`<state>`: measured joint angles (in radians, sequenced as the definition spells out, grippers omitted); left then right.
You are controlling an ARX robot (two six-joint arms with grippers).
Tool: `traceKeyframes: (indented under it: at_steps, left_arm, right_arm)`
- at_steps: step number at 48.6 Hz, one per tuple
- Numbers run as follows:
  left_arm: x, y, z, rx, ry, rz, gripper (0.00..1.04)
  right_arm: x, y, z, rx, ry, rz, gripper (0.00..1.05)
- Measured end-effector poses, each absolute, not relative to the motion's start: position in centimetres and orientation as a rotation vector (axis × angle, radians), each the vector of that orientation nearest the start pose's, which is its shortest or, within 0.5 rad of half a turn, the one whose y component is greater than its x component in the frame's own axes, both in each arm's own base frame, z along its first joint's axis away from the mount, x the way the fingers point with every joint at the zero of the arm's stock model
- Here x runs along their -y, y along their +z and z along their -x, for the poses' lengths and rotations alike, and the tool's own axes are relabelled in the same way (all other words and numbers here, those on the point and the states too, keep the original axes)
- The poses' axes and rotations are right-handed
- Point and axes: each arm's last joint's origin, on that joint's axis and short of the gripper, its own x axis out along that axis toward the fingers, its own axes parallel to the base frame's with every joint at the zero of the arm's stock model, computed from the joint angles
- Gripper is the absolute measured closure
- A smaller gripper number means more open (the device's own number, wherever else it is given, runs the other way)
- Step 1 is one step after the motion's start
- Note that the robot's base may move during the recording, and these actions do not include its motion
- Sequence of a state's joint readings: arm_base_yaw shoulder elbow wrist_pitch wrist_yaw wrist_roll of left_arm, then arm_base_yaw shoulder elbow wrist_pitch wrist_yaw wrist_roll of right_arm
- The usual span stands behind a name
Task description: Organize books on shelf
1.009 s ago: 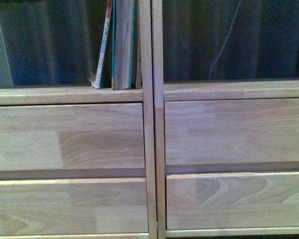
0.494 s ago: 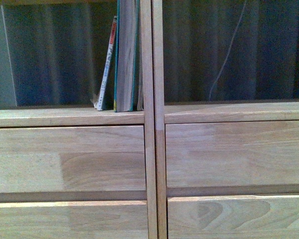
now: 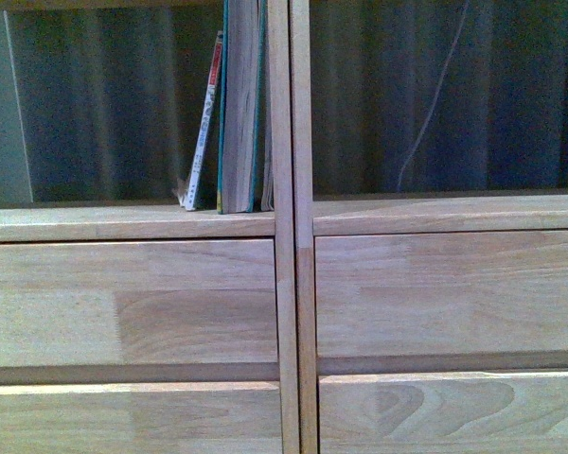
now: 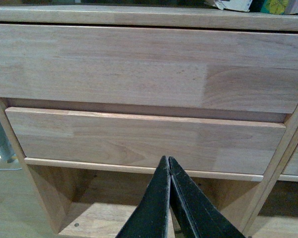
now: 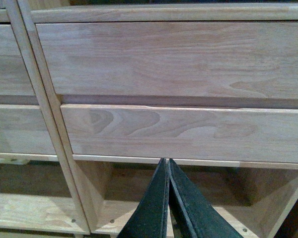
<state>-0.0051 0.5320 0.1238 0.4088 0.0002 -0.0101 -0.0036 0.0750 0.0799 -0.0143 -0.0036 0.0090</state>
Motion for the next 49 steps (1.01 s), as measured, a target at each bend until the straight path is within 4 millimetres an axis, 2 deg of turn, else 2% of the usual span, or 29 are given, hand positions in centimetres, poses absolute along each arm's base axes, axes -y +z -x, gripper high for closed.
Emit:
traceKeyframes:
  at_steps: [18,22,34,49]
  left_arm:
    - [0.1,18.2,-12.5,-0.001,-0.006,0.010,1.02]
    - [0.1,18.0,-12.2,0.001,-0.005,0.010,1.02]
    - [0.1,17.1,-11.6,0.009,-0.005,0.011,1.02]
    - [0.0,17.1,-11.0,0.014,-0.005,0.009,1.02]
  right_arm:
    - [0.0,17.5,-9.8,-0.007,0.000,-0.007,1.02]
    - [0.0,16.7,-9.8,-0.003,-0.001,-0.006,1.02]
    - [0.0,16.8,-9.7,0.005,0.000,-0.006,1.02]
    - [0.0,16.8,-9.7,0.006,0.000,-0.006,1.02]
